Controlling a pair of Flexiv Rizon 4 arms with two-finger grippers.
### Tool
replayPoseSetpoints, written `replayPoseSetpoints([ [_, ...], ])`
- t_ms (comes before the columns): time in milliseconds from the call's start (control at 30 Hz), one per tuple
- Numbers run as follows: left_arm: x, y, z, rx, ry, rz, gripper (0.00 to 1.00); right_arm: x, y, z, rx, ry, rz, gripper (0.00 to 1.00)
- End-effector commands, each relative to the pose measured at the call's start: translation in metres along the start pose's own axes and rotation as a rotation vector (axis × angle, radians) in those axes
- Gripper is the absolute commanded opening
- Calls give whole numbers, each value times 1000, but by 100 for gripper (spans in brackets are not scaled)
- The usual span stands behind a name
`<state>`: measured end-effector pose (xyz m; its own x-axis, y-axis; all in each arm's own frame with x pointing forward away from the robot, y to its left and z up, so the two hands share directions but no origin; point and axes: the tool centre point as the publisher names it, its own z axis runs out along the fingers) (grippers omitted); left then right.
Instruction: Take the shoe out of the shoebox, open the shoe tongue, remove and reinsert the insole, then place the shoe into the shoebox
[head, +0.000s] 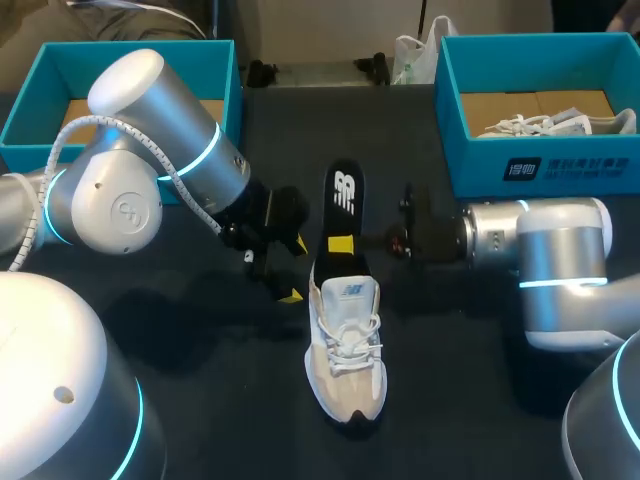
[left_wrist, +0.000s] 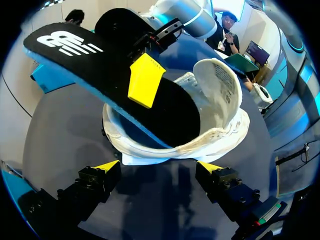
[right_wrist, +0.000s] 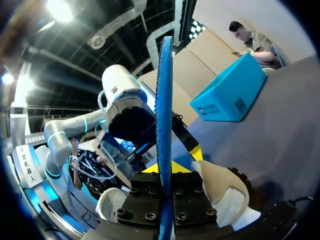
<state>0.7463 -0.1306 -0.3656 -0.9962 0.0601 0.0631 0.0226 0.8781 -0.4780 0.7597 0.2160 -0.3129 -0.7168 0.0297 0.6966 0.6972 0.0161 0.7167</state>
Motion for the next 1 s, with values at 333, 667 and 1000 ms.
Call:
replayPoseSetpoints([
  [333, 1, 1, 1, 0, -4, 0, 100, 0, -28, 1, 42, 3, 83, 0],
  [667, 1, 1, 1, 0, -4, 0, 100, 1, -39, 2, 65, -12, 124, 0],
  [1000, 1, 1, 1, 0, -4, 0, 100, 2, -47, 0, 62, -38, 147, 0],
])
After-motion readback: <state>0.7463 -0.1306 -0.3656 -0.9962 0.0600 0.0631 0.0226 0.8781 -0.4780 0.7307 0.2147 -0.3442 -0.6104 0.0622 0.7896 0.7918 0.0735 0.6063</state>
